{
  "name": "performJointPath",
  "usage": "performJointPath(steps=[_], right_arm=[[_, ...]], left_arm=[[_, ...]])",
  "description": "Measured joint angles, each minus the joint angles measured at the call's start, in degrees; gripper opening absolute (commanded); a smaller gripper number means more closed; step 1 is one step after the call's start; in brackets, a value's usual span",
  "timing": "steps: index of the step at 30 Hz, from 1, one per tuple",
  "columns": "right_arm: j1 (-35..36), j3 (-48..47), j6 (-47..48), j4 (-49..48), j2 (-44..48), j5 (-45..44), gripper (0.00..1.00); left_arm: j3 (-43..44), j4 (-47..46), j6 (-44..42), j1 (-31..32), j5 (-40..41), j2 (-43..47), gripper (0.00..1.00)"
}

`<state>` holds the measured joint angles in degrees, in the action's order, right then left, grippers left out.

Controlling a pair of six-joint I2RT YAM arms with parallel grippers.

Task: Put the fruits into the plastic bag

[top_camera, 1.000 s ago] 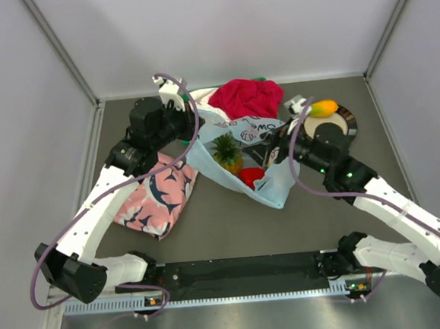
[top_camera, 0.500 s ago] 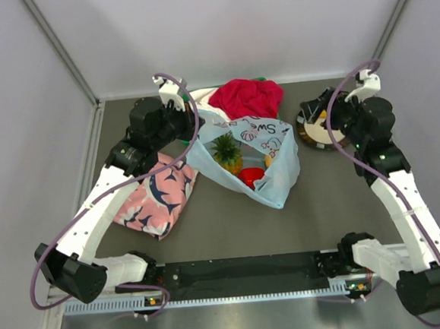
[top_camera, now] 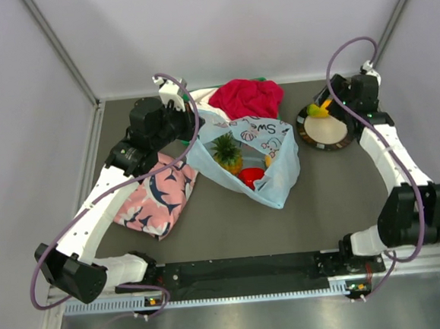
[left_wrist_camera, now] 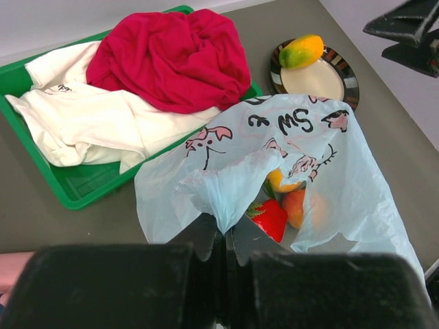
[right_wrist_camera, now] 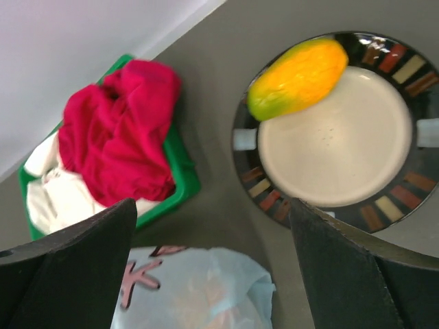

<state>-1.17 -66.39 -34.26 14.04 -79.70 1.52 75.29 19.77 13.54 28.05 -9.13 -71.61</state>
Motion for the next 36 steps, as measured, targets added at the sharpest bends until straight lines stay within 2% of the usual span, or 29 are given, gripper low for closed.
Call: performJointPath(steps=[5, 13, 18, 27, 36], right_arm=[[-1.0, -8.1, -2.5, 4.3, -8.3, -4.7, 0.93], [-1.2, -25.4, -8.4, 16.7, -23.7, -10.0, 0.93], [-1.4, -32.8, -14.1, 24.1, -30.9, -13.7, 0.93], [-1.6, -37.7, -22.0, 30.0, -38.2, -15.9, 0.93], [-1.6, -38.8, -26.6, 29.7, -41.9, -16.2, 0.93]], left_arm=[[0.0, 0.0, 0.0, 0.0, 0.0, 0.0, 0.00], [0.0, 0.0, 0.0, 0.0, 0.0, 0.0, 0.00], [0.0, 0.0, 0.0, 0.0, 0.0, 0.0, 0.00], [0.0, 0.0, 0.0, 0.0, 0.0, -0.2, 0.00], [0.0, 0.0, 0.0, 0.0, 0.0, -0.3, 0.00]])
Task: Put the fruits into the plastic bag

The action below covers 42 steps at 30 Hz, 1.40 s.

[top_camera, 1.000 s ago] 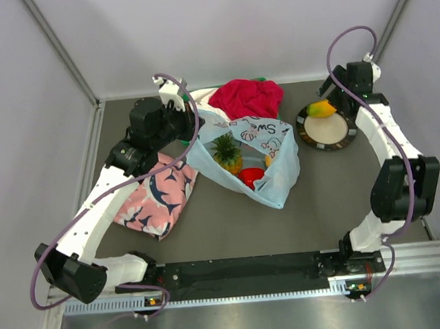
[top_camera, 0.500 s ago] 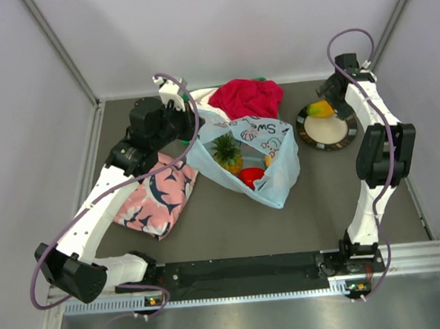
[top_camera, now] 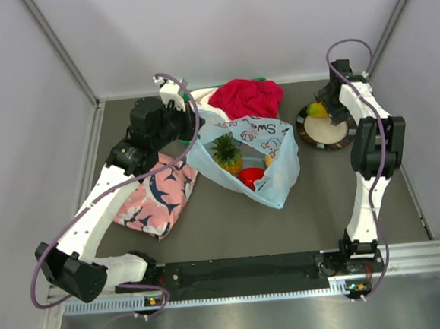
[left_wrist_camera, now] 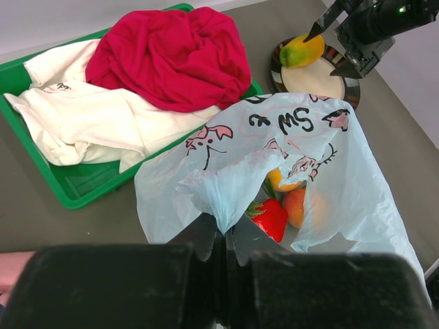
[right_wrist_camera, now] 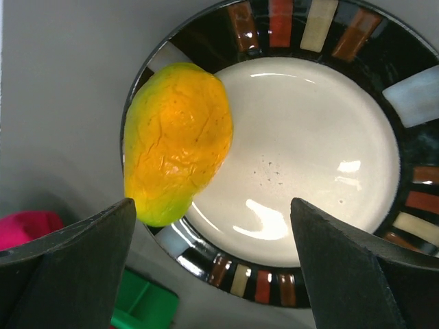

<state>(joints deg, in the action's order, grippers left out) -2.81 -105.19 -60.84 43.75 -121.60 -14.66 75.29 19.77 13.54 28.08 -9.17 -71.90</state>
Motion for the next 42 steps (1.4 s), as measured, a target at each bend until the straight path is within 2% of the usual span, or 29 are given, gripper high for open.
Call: performJointPath(steps=[14, 20, 26, 27, 29, 30, 33, 38, 39, 42], right_arm=[[0.0, -0.3, -5.4, -4.9, -4.7, 0.6, 0.90], [0.0, -0.3, -6.6, -5.1, -5.4, 0.5, 0.82], [0.0, -0.3, -6.8, -5.3, -5.4, -0.1, 0.62], [0.0, -0.3, -6.8, -5.4, -5.4, -0.2, 0.52], [0.0, -0.3, -6.9, -5.8, -5.4, -0.4, 0.43], [0.0, -0.2, -6.8, -5.9, -5.4, -0.5, 0.34], [0.0, -0.1, -6.5, -6.7, -5.4, -0.4, 0.20], [0.0, 3.8, -6.3, -11.0, -3.9, 0.0, 0.14], [0.0, 4.7, -6.0, -11.8, -3.4, 0.2, 0.08], [0.0, 7.9, -4.7, -12.8, -1.2, 0.6, 0.02]], left_arm=[[0.0, 0.0, 0.0, 0.0, 0.0, 0.0, 0.00], [0.0, 0.0, 0.0, 0.0, 0.1, 0.0, 0.00], [0.0, 0.0, 0.0, 0.0, 0.1, 0.0, 0.00], [0.0, 0.0, 0.0, 0.0, 0.1, 0.0, 0.00], [0.0, 0.0, 0.0, 0.0, 0.1, 0.0, 0.00], [0.0, 0.0, 0.0, 0.0, 0.1, 0.0, 0.00], [0.0, 0.0, 0.0, 0.0, 0.1, 0.0, 0.00], [0.0, 0.0, 0.0, 0.0, 0.2, 0.0, 0.00], [0.0, 0.0, 0.0, 0.0, 0.2, 0.0, 0.00], [0.0, 0.0, 0.0, 0.0, 0.2, 0.0, 0.00]])
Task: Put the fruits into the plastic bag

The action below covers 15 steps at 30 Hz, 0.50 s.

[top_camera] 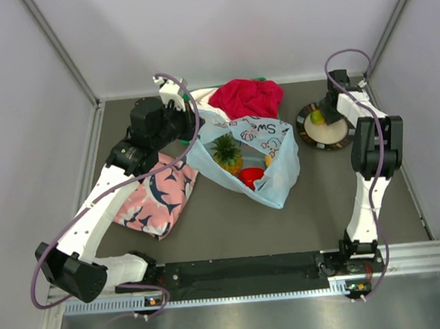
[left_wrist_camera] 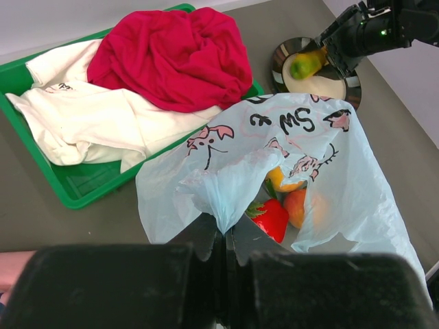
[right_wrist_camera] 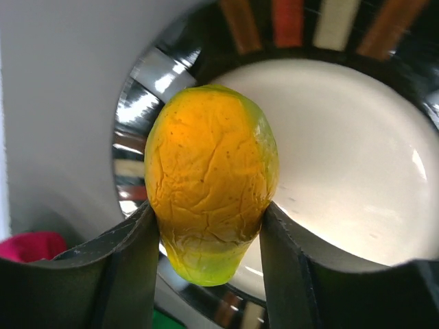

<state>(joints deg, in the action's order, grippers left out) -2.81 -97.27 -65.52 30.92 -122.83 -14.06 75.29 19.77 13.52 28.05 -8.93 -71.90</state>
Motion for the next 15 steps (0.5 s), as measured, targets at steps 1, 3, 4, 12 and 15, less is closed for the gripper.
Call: performJointPath(steps=[1, 3, 4, 12, 15], right_arm=[[0.0, 1.0, 0.5, -0.2, 0.9, 0.0, 0.00], [0.0, 4.1, 1.7, -0.7, 3.1, 0.1, 0.00], [0.0, 5.8, 2.3, -1.2, 4.6, 0.1, 0.00], [0.2, 14.8, 7.0, -3.4, 17.5, 1.4, 0.00], [1.0, 16.0, 9.7, -3.8, 21.9, 1.9, 0.00]], left_arm=[[0.0, 0.0, 0.0, 0.0, 0.0, 0.0, 0.00], [0.0, 0.0, 0.0, 0.0, 0.0, 0.0, 0.00], [0.0, 0.0, 0.0, 0.0, 0.0, 0.0, 0.00], [0.0, 0.0, 0.0, 0.0, 0.0, 0.0, 0.00], [0.0, 0.0, 0.0, 0.0, -0.3, 0.0, 0.00]])
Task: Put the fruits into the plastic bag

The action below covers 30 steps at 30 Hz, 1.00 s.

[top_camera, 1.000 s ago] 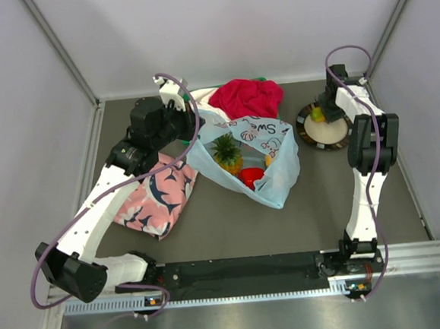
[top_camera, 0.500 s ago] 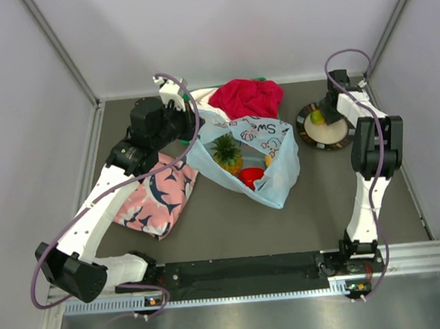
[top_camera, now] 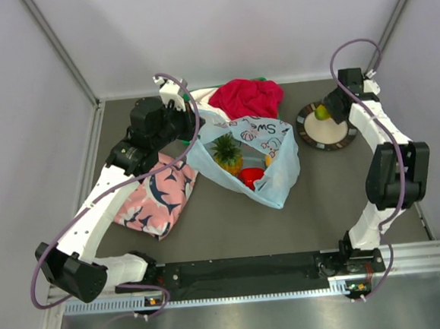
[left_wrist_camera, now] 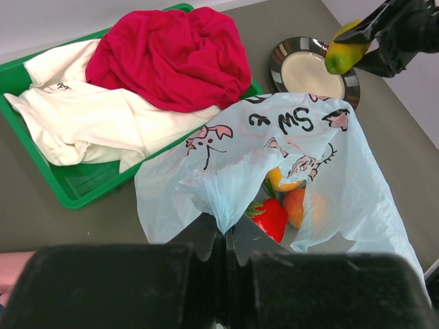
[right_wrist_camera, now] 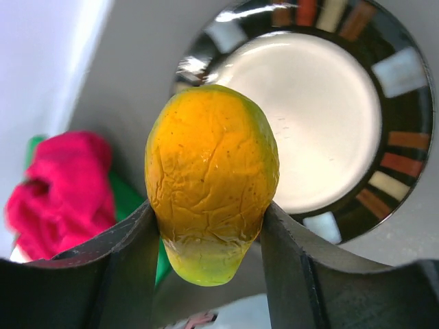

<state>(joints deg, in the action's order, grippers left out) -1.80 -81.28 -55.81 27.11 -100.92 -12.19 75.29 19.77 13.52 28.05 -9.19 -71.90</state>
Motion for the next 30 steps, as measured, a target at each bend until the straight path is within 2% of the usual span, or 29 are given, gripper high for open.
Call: performJointPath(steps=[11, 16, 23, 26, 30], right_arm=[[8.4, 1.1, 6.8, -2.2, 13.2, 7.8, 0.00], [15.0, 2.9, 9.2, -3.6, 19.1, 12.3, 0.00], [17.9, 14.8, 12.4, -20.3, 26.3, 35.5, 0.00], [18.5, 15.8, 14.1, -22.0, 26.0, 41.1, 0.00], [22.1, 16.9, 18.8, -22.8, 26.0, 44.2, 0.00]], left_arm=[[0.0, 0.0, 0.0, 0.0, -0.2, 0.0, 0.00], [0.0, 0.0, 0.0, 0.0, -0.2, 0.0, 0.00], [0.0, 0.0, 0.0, 0.0, -0.2, 0.0, 0.00], [0.0, 0.0, 0.0, 0.0, -0.2, 0.0, 0.00], [0.0, 0.0, 0.0, 0.0, -0.1, 0.0, 0.00]])
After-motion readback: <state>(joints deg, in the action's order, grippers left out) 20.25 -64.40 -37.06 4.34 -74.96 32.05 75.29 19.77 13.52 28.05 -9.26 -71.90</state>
